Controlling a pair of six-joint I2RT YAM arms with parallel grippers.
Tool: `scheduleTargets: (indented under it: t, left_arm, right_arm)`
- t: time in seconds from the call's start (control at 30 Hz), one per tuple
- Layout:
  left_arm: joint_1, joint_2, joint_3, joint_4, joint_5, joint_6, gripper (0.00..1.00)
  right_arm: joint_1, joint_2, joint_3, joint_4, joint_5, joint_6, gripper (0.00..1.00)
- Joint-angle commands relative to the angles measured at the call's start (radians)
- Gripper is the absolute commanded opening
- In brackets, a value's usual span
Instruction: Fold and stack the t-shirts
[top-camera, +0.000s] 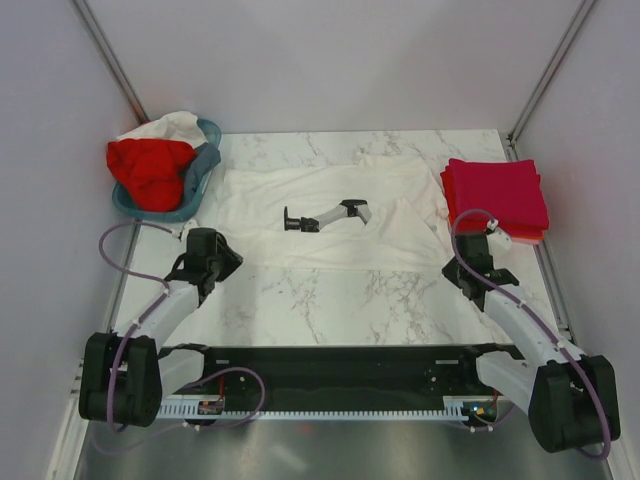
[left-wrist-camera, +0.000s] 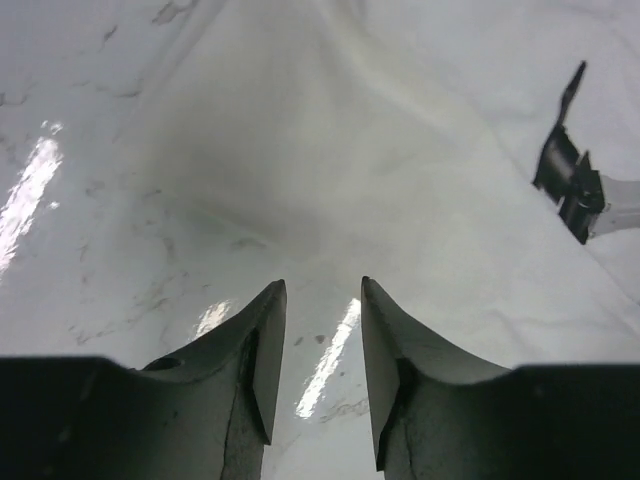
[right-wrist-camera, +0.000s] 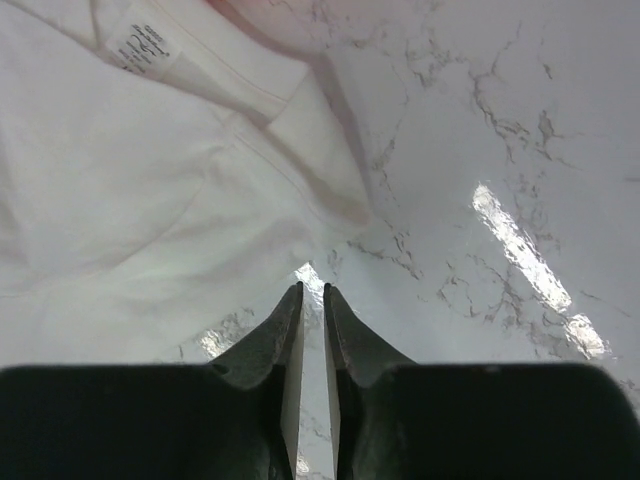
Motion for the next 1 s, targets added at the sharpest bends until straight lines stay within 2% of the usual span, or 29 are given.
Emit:
scheduleTargets:
  t: [0.0, 0.07, 0.1, 0.23, 0.43, 0.53, 0.7, 0.97]
  left_arm:
    - [0.067, -0.011, -0.026, 0.007, 0.067, -0.087, 0.42]
    - [0.070, -0.012, -0.005, -0.017, 0.032, -0.067, 0.32]
    - [0.071, -0.015, 0.003, -0.028, 0.015, -0.067, 0.23]
    - [0.075, -0.005, 0.035, -0.050, -0.045, -0.067, 0.02]
    - [0.078, 0.095, 0.130, -0.113, -0.155, -0.070, 0.02]
    - [0.076, 0.207, 0.207, -0.168, -0.194, -0.085, 0.02]
    - [0.079, 0.403, 0.310, -0.241, -0.203, -0.119, 0.02]
    - [0.145, 0.525, 0.342, -0.382, -0.192, -0.218, 0.02]
  right_arm:
    - [-0.004, 0.016, 0.010, 0.060, 0.032, 0.049, 0.18]
    - [-0.004, 0.053, 0.035, 0.068, 0.023, 0.001, 0.04]
    - [-0.004, 0.095, 0.065, 0.067, 0.017, -0.025, 0.00]
    - [-0.004, 0.194, 0.130, 0.066, -0.005, -0.060, 0.00]
    - [-0.002, 0.313, 0.211, 0.074, -0.005, -0.077, 0.00]
    - [-0.002, 0.376, 0.245, 0.073, -0.011, -0.071, 0.00]
    - [-0.004, 0.465, 0.262, 0.071, -0.012, -0.025, 0.00]
    - [-0.039, 0.490, 0.198, 0.062, -0.002, 0.032, 0.00]
